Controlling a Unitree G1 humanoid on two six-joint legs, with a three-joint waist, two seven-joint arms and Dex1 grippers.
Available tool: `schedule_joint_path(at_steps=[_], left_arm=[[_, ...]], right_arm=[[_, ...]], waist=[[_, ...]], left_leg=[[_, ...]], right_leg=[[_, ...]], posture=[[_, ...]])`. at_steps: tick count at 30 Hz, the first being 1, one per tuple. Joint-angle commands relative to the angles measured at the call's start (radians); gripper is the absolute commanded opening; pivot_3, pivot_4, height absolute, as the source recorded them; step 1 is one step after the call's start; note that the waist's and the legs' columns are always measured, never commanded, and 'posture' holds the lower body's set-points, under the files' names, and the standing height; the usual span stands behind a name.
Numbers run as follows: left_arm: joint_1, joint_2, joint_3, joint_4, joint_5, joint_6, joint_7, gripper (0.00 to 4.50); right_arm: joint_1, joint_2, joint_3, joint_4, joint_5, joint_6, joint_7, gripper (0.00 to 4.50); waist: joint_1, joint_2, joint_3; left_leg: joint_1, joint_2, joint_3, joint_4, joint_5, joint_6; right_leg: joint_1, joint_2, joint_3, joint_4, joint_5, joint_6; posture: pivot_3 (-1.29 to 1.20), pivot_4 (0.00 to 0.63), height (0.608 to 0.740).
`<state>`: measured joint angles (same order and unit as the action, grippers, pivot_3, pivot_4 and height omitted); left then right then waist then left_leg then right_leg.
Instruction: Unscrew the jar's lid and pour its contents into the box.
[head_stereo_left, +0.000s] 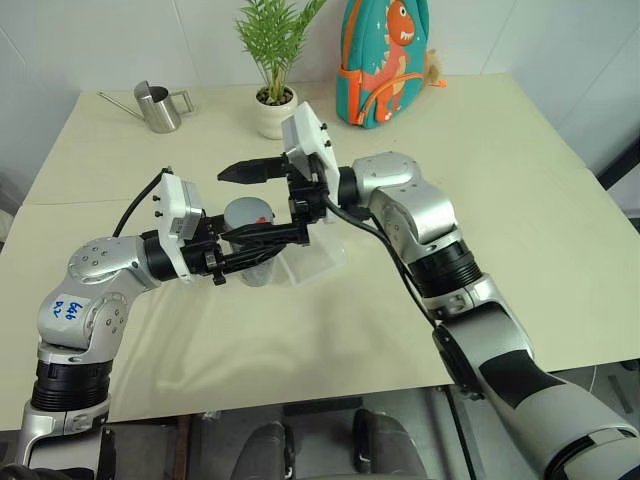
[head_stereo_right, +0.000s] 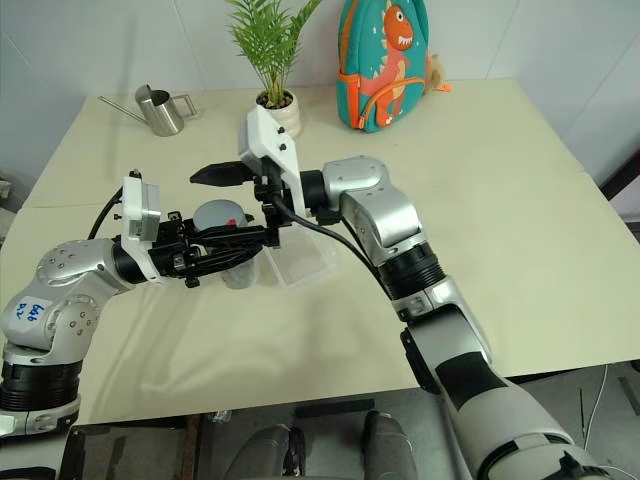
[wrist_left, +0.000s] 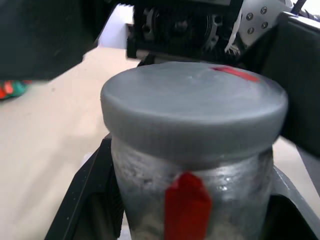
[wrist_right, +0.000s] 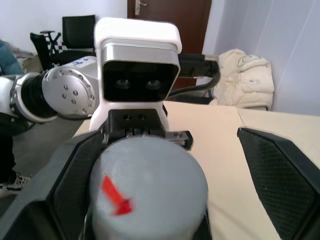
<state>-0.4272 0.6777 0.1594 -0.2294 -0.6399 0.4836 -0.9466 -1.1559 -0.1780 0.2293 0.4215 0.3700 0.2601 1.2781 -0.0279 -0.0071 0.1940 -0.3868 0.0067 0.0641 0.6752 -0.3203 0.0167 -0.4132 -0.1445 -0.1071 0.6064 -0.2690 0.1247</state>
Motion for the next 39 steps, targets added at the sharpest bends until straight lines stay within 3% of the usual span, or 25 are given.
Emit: schedule_joint_path(at_steps=[1,9,14,19,27,39], left_arm=[[0.012,0.012,0.004,-0.075,-0.029,-0.013,-0.036,2.32],[0.028,0.008,0.028,-0.082,-0.034,-0.014,-0.036,2.32],[0.019,-0.017,0.029,-0.066,-0.023,-0.055,-0.032,2.32],[0.001,-0.045,0.024,-0.038,-0.01,-0.098,-0.027,2.32],[-0.033,-0.076,0.004,-0.018,-0.01,-0.102,-0.017,2.32],[-0.037,-0.091,-0.002,-0.019,-0.015,-0.108,-0.018,2.32]], right_arm=[[-0.021,-0.107,-0.104,0.062,0.003,-0.037,0.021,4.48],[-0.024,-0.194,-0.146,0.092,0.05,0.026,0.116,4.48],[-0.031,-0.149,-0.184,-0.046,0.185,0.223,0.117,4.48],[0.012,-0.087,-0.132,-0.229,0.208,0.316,0.041,4.48],[0.038,-0.015,-0.027,-0.279,0.1,0.241,-0.052,4.48],[-0.007,-0.004,-0.054,-0.136,0.049,0.139,-0.068,4.48]], waist=[[0.001,0.0,0.0],[-0.014,0.0,0.0],[-0.013,0.0,0.0],[-0.001,0.0,0.0],[0.001,0.0,0.0],[-0.001,0.0,0.0]], left_leg=[[0.0,0.0,0.0,0.0,0.0,0.0],[0.0,-0.001,0.002,-0.002,0.0,0.001],[0.001,0.005,0.002,-0.001,0.0,-0.001],[0.0,0.005,0.002,0.002,0.0,-0.001],[0.0,0.004,0.002,0.003,-0.001,-0.001],[0.0,0.005,0.002,0.003,-0.001,-0.001]], right_leg=[[0.0,0.0,0.0,0.0,0.0,0.0],[0.0,-0.001,-0.001,-0.002,0.0,0.0],[0.0,0.004,-0.001,-0.001,0.0,-0.001],[0.0,0.004,0.0,-0.001,0.0,-0.002],[0.0,0.003,0.0,0.0,0.0,-0.002],[0.0,0.004,0.0,0.0,0.0,-0.002]], posture=[[0.0,0.15,0.74],[0.0,0.15,0.74],[0.0,0.15,0.74],[0.0,0.15,0.74],[0.0,0.15,0.74],[0.0,0.15,0.74]])
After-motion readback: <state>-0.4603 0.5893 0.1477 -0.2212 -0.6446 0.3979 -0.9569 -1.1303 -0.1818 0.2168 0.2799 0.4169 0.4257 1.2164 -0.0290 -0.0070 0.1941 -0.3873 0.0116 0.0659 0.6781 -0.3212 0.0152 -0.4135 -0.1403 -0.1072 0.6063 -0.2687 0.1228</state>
